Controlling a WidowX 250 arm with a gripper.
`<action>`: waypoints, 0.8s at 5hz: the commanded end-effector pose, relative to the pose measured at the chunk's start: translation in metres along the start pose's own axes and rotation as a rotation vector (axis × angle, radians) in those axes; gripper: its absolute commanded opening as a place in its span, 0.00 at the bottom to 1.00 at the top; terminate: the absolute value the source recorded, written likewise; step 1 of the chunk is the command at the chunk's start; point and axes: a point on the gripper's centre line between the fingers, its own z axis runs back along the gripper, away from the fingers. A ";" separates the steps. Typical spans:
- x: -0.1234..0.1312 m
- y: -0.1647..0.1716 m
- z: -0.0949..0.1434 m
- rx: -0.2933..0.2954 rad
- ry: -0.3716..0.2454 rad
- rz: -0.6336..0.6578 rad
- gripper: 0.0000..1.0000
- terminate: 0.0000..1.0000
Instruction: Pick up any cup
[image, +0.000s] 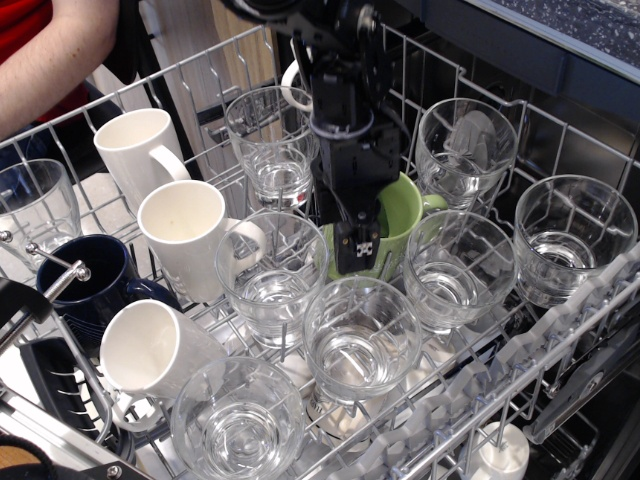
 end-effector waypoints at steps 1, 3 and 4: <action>0.003 -0.001 -0.019 0.040 -0.007 0.000 1.00 0.00; 0.017 0.003 -0.041 0.107 -0.002 -0.028 1.00 0.00; 0.024 0.004 -0.043 0.109 0.008 -0.044 1.00 0.00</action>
